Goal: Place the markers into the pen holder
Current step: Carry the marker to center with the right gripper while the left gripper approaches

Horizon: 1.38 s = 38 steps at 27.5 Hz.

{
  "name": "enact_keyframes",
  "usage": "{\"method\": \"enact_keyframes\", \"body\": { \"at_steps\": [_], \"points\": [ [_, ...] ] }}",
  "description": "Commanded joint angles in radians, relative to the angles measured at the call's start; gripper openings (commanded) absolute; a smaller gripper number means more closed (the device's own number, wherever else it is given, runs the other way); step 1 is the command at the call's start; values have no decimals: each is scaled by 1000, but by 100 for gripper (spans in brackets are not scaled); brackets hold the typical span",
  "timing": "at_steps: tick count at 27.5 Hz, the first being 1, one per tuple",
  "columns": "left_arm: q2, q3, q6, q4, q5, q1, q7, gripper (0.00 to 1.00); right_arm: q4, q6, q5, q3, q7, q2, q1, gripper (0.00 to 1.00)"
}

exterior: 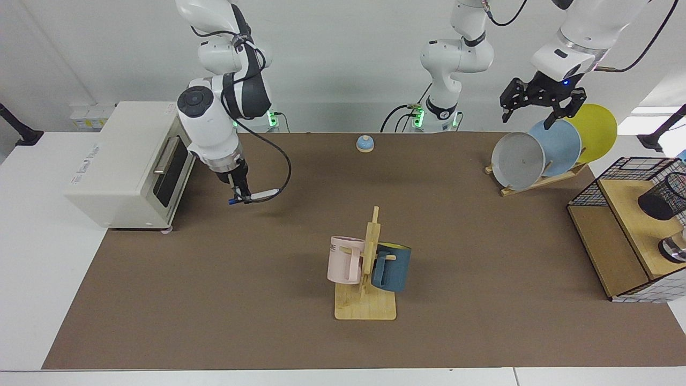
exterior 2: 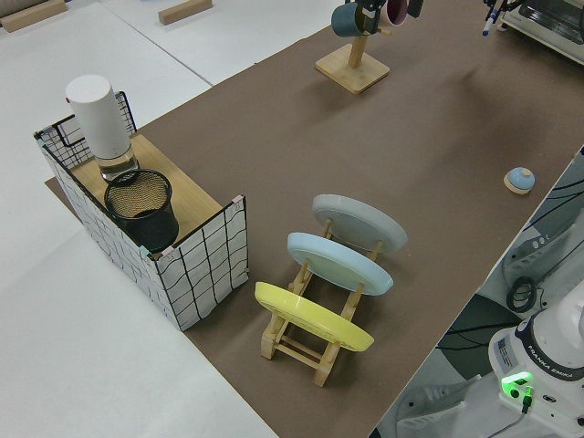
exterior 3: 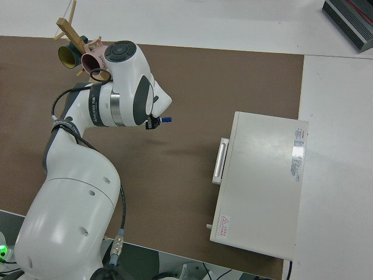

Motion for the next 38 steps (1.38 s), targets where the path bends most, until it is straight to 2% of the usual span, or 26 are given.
{"method": "enact_keyframes", "body": {
  "at_steps": [1,4,8,12,18,22,28,34,38],
  "points": [
    [-19,-3,5,-17,1,-11,7,99,64,-99,22,0,46,-44,27,0],
    [-19,-3,22,-17,0,-11,21,99,102,-162,75,0,51,-73,44,0],
    [-18,-16,23,-17,0,-11,20,99,147,-216,80,2,85,-100,73,0],
    [-19,-26,17,-18,-17,-12,12,100,194,-245,121,2,149,-97,132,0],
    [-19,-80,15,-18,-37,-20,35,99,196,-205,149,2,230,-100,253,0],
    [-21,-135,23,-20,-37,-29,128,99,196,-158,250,2,235,-100,268,0],
    [-21,-160,61,-27,-108,-32,282,99,196,-92,270,3,223,-84,340,0],
    [-41,-175,133,-69,-158,-35,535,97,213,-52,264,15,226,-30,389,0],
    [-45,-184,170,-95,-158,-53,638,91,218,-9,252,14,230,-13,432,0]
  ]
}}
